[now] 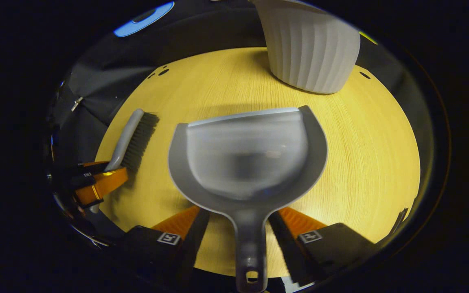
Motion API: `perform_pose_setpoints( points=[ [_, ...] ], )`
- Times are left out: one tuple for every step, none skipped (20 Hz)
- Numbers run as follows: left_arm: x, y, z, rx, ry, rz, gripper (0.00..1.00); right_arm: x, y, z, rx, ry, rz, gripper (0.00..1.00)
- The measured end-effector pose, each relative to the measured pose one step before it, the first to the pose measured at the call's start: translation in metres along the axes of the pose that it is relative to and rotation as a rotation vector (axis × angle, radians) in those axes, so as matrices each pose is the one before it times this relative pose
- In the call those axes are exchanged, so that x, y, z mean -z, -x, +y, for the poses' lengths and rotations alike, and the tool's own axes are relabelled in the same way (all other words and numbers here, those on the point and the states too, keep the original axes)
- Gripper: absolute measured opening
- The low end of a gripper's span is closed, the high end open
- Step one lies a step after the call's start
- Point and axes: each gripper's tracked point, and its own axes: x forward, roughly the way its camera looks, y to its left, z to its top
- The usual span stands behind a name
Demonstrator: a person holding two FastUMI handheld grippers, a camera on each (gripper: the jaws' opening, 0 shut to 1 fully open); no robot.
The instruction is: Pick up the small broom and dustpan from the desktop, sweep the trash into the dustpan with the broom, and then empty the trash into the garbage bin.
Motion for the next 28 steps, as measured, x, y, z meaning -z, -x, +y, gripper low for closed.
perform_pose_setpoints(
  points=[
    [-0.00313, 0.00542, -0.00361, 0.01196, 0.00984, -0.01599, 0.83, -0.00138, 0.00254, 0.00195, -0.00033, -0.00595, -0.00486, 0.98],
    [-0.00285, 0.00729, -0.00170, 0.00315, -0.00492, -0.01208, 0.89, -0.00309, 0.00895, 0.00070, -0.00432, -0.00033, -0.00909, 1.00],
    [-0.00460, 0.00829, -0.00293, 0.00060, -0.02792, -0.02136, 0.98, -0.00472, 0.00817, 0.00052, -0.00079, 0.00369, -0.01471, 0.99],
    [-0.00495, 0.01025, -0.00162, -0.01296, -0.03389, -0.02727, 0.99, -0.00427, 0.00992, -0.00094, 0.00313, 0.01093, -0.01763, 0.99],
    [-0.00792, 0.01157, 0.00006, -0.00974, -0.02759, -0.03652, 0.99, -0.00742, 0.01366, -0.00396, 0.00735, 0.01494, -0.02907, 0.99],
    [-0.00848, 0.01271, -0.00386, 0.00019, -0.01626, -0.03742, 0.99, -0.01382, 0.01522, -0.00408, 0.01375, 0.01031, -0.05097, 1.00],
    [-0.00972, 0.01260, -0.00509, 0.00025, -0.00500, -0.03670, 0.99, -0.01684, 0.01530, -0.00635, 0.01421, 0.00783, -0.05945, 0.99],
    [-0.01165, 0.01240, -0.00368, -0.00017, 0.00333, -0.04219, 0.99, -0.01440, 0.01578, -0.00354, 0.01054, 0.00458, -0.05322, 0.99],
    [-0.01150, 0.01617, -0.00195, 0.00512, 0.00924, -0.05282, 0.99, -0.01501, 0.01355, -0.00282, 0.00660, -0.00292, -0.05431, 0.99],
    [-0.01572, 0.01204, -0.00494, 0.00505, 0.00988, -0.05730, 0.99, -0.01758, 0.01422, -0.00145, -0.00052, -0.00778, -0.05707, 0.99],
    [-0.01541, 0.01061, -0.00217, -0.00043, 0.01258, -0.05607, 0.98, -0.01716, 0.01153, 0.00008, 0.00063, -0.00610, -0.05958, 0.99],
    [-0.01482, 0.01113, -0.00395, 0.00669, 0.01324, -0.05302, 0.98, -0.01598, 0.00942, 0.00065, 0.00787, 0.00714, -0.06003, 0.99],
    [-0.01302, 0.01075, -0.00253, -0.00182, 0.01270, -0.04771, 0.99, -0.01217, 0.00651, -0.00283, 0.02171, 0.03158, -0.04661, 0.99],
    [-0.01187, 0.00992, 0.00074, -0.01230, 0.00859, -0.04307, 0.98, -0.01252, 0.00810, -0.00466, 0.02503, 0.03444, -0.04537, 0.99],
    [-0.01137, 0.00943, 0.00091, -0.01330, 0.00279, -0.04501, 0.98, -0.01434, 0.00758, 0.00119, 0.00808, 0.01848, -0.05249, 0.99],
    [-0.01212, 0.00884, 0.00065, -0.01313, -0.00451, -0.05347, 0.98, -0.01279, 0.00512, 0.00657, -0.00697, -0.00004, -0.05325, 0.99],
    [-0.01056, 0.00796, 0.00181, -0.01876, -0.00938, -0.05093, 0.98, -0.01228, 0.00523, 0.00674, -0.02028, -0.00845, -0.05509, 0.99],
    [-0.00944, 0.00715, 0.00451, -0.02750, -0.01237, -0.04877, 0.98, -0.01201, 0.00659, 0.00687, -0.01519, -0.00260, -0.04994, 0.99],
    [-0.00648, 0.00662, 0.00597, -0.03274, -0.01223, -0.03672, 0.98, -0.00759, 0.00465, 0.00491, -0.01073, 0.01213, -0.04182, 0.99],
    [-0.00495, 0.00691, 0.00402, -0.02670, -0.00158, -0.02833, 0.98, -0.00248, 0.00318, -0.00023, -0.00479, 0.03624, -0.02566, 0.99],
    [-0.00319, 0.00761, -0.00147, -0.01461, 0.00665, -0.02327, 0.98, -0.00033, 0.00355, -0.00173, 0.00911, 0.04641, -0.01016, 0.99],
    [-0.00278, 0.00554, -0.00123, -0.00443, 0.00758, -0.01961, 0.98, -0.00107, 0.00432, 0.00131, 0.00550, 0.03774, -0.00802, 0.99],
    [-0.00152, 0.00466, -0.00031, -0.00385, -0.00153, -0.02032, 0.98, 0.00071, 0.00291, 0.00129, -0.00340, 0.01944, -0.00471, 0.99],
    [-0.00160, 0.00337, 0.00073, -0.00704, -0.00947, -0.01832, 0.98, 0.00147, 0.00136, 0.00527, -0.00359, -0.00110, 0.00023, 0.98],
    [0.00163, 0.00262, 0.00007, -0.00329, -0.00967, -0.00817, 0.98, 0.00480, 0.00126, 0.00289, -0.00148, -0.01659, 0.00812, 0.98],
    [0.00080, 0.00258, -0.00376, 0.00921, -0.00292, -0.00368, 0.98, 0.00658, 0.00279, 0.00488, -0.00337, -0.01848, 0.01456, 0.98],
    [0.00252, 0.00077, -0.00678, 0.01207, 0.00354, 0.00379, 0.98, 0.00530, 0.00091, 0.00455, -0.00533, -0.00551, 0.01557, 0.98],
    [0.00137, -0.00016, -0.00358, 0.01040, 0.00324, 0.00666, 0.98, 0.00402, 0.00096, -0.00134, 0.00249, 0.01041, 0.01114, 0.98]
  ],
)
